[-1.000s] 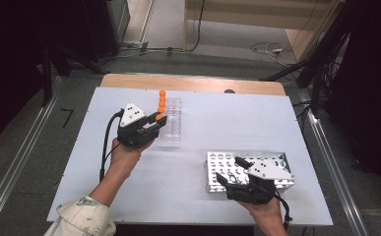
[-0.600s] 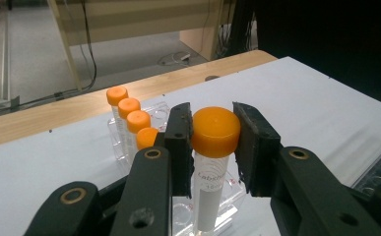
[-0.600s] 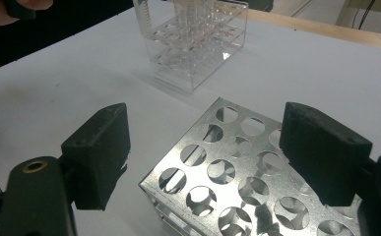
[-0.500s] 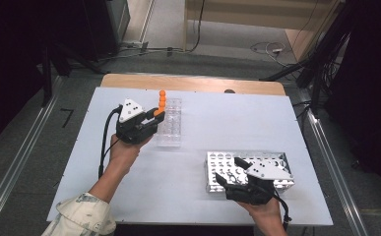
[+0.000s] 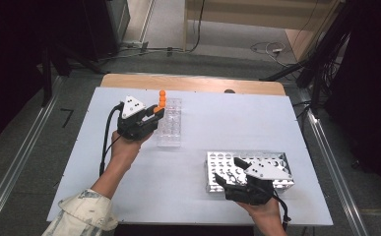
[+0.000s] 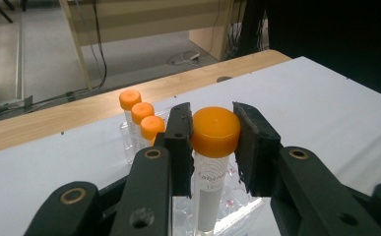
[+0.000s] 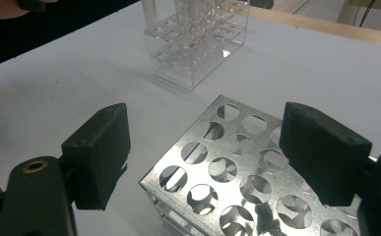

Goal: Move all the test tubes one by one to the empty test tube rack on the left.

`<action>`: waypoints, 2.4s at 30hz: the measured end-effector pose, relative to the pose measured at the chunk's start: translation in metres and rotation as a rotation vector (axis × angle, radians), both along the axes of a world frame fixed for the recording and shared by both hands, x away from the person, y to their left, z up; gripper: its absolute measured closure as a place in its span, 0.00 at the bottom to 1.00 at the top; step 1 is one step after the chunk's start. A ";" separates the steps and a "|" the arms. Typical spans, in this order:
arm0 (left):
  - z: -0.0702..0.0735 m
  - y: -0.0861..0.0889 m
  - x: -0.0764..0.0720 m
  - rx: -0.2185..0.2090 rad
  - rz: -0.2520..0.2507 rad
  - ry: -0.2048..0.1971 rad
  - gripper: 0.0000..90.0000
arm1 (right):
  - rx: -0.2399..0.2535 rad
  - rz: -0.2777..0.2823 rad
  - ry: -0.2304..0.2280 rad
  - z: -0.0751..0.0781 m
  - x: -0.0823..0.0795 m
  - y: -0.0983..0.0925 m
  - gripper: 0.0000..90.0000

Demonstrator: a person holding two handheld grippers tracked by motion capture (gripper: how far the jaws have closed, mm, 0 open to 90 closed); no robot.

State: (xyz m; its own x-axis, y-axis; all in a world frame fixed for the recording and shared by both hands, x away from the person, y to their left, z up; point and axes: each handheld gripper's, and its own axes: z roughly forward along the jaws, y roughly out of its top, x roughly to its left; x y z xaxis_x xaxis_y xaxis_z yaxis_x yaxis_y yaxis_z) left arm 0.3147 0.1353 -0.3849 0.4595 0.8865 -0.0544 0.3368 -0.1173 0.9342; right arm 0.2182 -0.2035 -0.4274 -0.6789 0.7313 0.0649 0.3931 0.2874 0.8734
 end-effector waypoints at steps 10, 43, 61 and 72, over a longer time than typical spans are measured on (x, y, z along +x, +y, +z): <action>0.001 -0.001 0.007 0.005 0.018 -0.008 0.79 | 0.001 0.004 0.000 0.000 0.000 0.001 0.20; -0.032 -0.012 0.026 0.092 0.074 0.017 0.78 | -0.011 0.015 0.011 -0.003 -0.001 0.005 0.20; -0.041 -0.015 0.024 0.105 0.066 0.046 0.71 | -0.023 0.018 0.011 -0.005 -0.001 0.006 0.20; -0.034 -0.016 0.015 0.084 0.054 0.036 0.53 | -0.022 0.009 0.009 -0.005 0.000 0.005 0.20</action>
